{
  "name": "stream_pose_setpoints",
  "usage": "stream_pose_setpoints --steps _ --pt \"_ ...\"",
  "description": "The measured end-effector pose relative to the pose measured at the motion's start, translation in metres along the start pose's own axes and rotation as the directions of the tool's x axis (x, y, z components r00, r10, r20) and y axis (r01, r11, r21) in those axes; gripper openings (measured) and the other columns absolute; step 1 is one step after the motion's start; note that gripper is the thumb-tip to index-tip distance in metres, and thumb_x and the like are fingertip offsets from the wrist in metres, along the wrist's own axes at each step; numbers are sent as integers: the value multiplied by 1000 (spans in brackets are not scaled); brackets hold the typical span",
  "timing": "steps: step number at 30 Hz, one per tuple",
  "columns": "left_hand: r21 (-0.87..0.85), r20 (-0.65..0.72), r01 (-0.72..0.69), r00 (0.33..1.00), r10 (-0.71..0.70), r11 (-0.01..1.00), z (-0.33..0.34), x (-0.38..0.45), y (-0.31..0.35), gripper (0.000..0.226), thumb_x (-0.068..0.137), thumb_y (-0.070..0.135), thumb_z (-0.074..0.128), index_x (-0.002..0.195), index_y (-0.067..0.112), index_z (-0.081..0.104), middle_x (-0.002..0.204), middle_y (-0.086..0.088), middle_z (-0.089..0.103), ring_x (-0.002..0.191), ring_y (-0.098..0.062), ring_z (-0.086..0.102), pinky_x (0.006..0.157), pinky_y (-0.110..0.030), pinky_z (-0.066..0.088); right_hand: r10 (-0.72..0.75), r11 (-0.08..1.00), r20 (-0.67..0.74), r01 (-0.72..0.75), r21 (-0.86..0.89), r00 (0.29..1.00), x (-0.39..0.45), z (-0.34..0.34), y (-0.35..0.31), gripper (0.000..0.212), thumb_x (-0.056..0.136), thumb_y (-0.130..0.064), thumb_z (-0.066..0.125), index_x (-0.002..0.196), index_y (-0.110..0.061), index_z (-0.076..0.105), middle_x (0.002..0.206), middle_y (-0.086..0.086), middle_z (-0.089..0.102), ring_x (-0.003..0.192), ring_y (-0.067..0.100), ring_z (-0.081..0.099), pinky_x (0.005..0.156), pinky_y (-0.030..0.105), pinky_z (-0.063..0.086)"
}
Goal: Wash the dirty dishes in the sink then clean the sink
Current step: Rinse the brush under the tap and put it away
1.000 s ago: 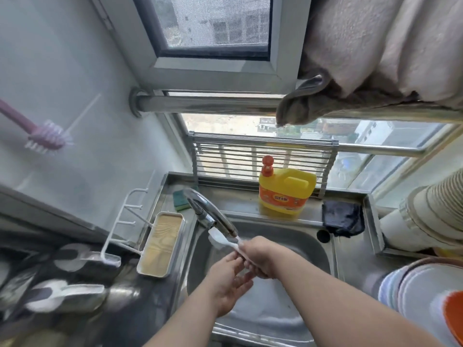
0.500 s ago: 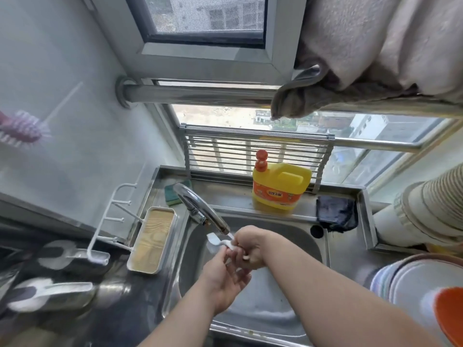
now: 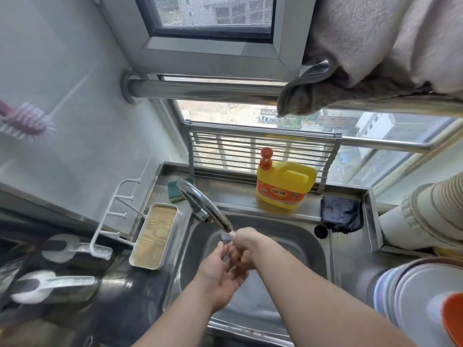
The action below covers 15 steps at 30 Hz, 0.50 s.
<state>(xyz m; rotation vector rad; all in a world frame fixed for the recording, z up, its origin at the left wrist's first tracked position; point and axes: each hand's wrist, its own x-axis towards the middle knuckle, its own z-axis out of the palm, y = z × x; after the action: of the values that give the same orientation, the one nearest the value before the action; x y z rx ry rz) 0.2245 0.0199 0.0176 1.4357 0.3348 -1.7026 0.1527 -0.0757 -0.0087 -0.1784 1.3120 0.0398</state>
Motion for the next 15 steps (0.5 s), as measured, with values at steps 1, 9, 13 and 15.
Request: stream_pose_setpoints --steps 1,9,13,15 --pt "0 7 3 1000 -3 1000 2 1 -1 46 112 43 44 125 7 69 107 -19 75 96 -33 71 105 -50 54 -56 991 -43 51 -123 998 -5 -2 9 49 103 -17 37 59 -6 56 49 5 46 41 9 26 36 18 18" --pt "243 -27 -21 999 28 970 19 7 -16 33 109 25 48 98 1 69 82 -19 63 67 -28 57 56 -34 44 -416 833 -48 359 -421 908 -27 -34 76 20 92 -40 33 93 -28 49 59 2 48 42 15 33 46 23 19" --pt "287 13 -23 1000 20 958 30 3 -25 20 107 15 55 99 2 68 70 -14 62 56 -23 52 51 -32 44 -482 807 -51 420 -415 875 -39 -57 87 23 98 -45 31 91 -35 50 69 0 53 40 12 36 43 21 23" --pt "277 24 -28 999 23 960 36 2 -30 19 109 14 53 107 2 66 66 -11 65 48 -20 54 43 -27 43 -509 791 -51 444 -421 859 -47 -67 91 23 101 -49 34 89 -42 52 71 -2 56 39 11 37 42 21 24"
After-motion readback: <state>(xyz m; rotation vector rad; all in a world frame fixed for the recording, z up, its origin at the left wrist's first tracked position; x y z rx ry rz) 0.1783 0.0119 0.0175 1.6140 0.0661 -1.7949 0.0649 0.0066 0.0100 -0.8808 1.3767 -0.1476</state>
